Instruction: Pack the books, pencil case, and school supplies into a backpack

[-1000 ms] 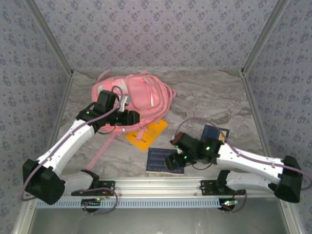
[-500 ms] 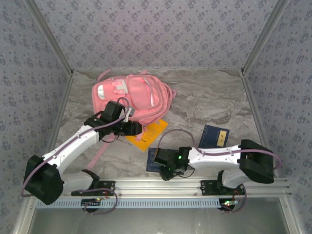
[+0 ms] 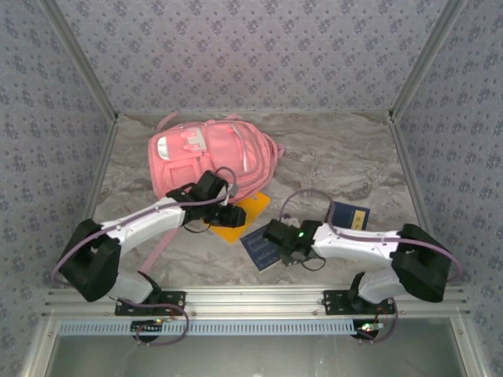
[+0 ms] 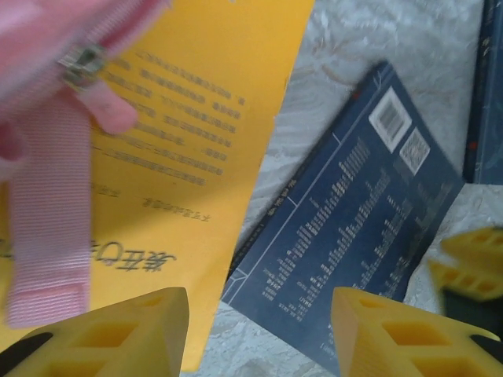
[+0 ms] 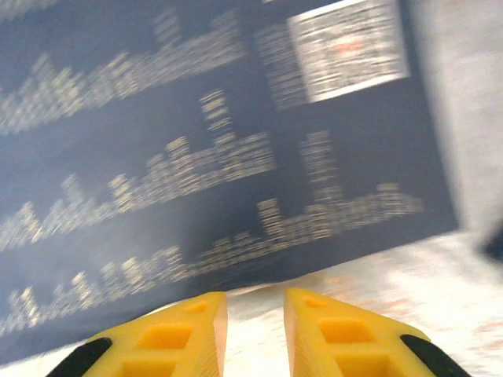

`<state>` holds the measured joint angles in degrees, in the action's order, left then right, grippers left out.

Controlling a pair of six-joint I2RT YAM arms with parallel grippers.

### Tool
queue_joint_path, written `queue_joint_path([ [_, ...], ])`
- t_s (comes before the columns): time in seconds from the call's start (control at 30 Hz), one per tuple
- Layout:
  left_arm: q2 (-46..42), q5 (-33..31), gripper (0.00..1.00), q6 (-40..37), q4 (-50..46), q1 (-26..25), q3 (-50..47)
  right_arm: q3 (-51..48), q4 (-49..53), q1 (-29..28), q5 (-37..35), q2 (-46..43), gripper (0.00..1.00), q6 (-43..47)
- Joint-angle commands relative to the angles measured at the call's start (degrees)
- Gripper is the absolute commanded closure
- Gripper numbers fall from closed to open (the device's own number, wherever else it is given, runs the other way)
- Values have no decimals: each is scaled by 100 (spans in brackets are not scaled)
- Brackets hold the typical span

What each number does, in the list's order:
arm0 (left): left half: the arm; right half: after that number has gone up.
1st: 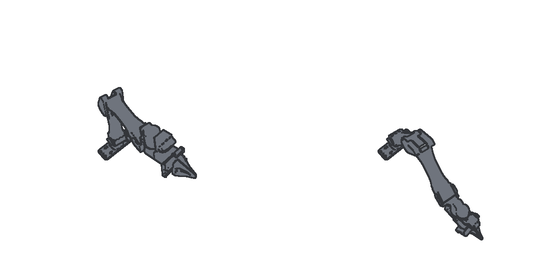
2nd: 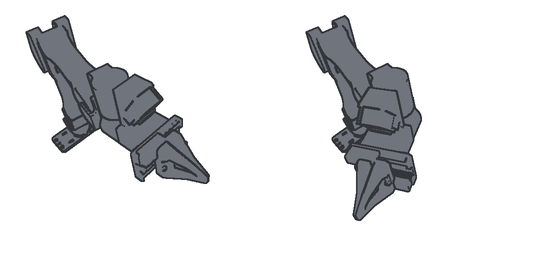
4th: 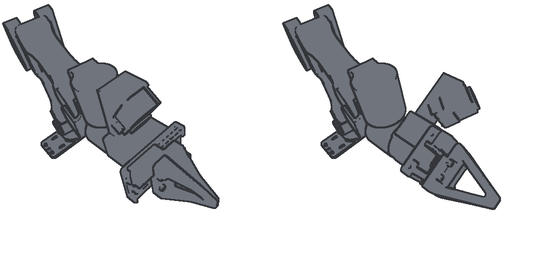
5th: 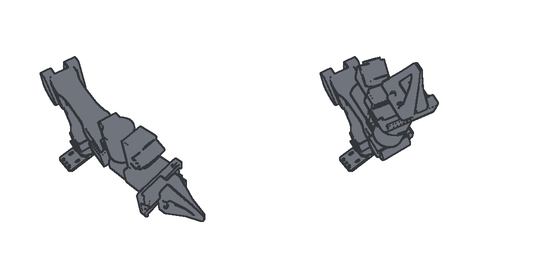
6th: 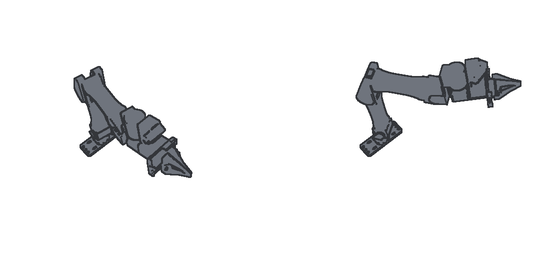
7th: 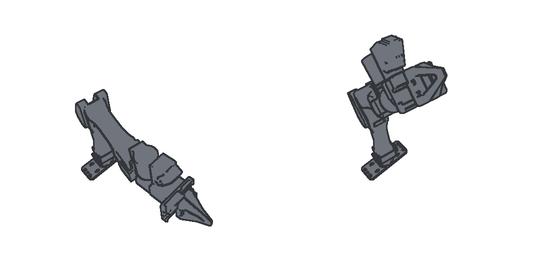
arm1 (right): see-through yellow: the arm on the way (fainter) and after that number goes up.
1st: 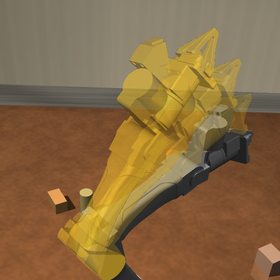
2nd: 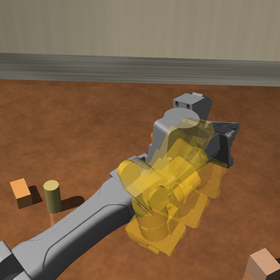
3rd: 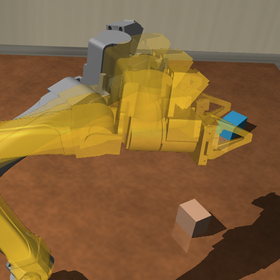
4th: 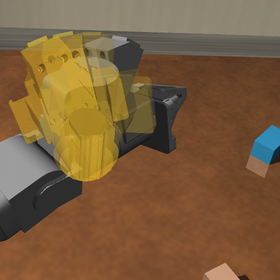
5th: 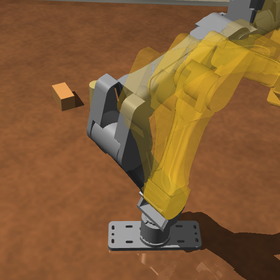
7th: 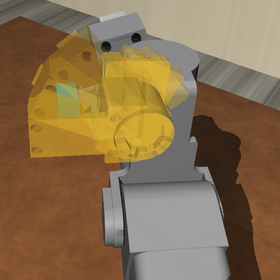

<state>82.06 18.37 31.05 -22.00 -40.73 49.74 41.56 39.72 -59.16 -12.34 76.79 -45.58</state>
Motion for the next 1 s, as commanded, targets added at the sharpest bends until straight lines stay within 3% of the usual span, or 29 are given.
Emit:
queue_joint_path([
  [0.0, 329, -135, 49, 206, 357, -226, 218, -196, 140, 615, -376, -764, 74, 154],
  [0.13, 670, -191, 50, 396, 534, -462, 324, -680, -580, 1125, 700, -2198, 65, 199],
  [0.23, 889, -242, 49, 505, 700, -623, 350, -1250, -1243, 1806, 2108, -2908, 53, -382],
  [0.3, 1080, -290, 50, 542, 689, -694, 432, -1649, -1601, 1980, 2599, -3268, 46, -893],
  [0.43, 1349, -395, 51, 584, 639, -760, 520, -2221, -1916, 1991, 2728, -3811, 37, -1753],
  [0.53, 1485, -474, 52, 581, 635, -772, 542, -2444, -1966, 2000, 2561, -3869, 36, -2194],
  [0.67, 1673, -529, 52, 552, 598, -781, 620, -2484, -1946, 2002, 2520, -3530, 36, -2205],
  [0.97, 2107, -475, 55, 580, 663, -945, 779, -2461, -3007, 2238, 2727, -2368, 37, -2086],
])
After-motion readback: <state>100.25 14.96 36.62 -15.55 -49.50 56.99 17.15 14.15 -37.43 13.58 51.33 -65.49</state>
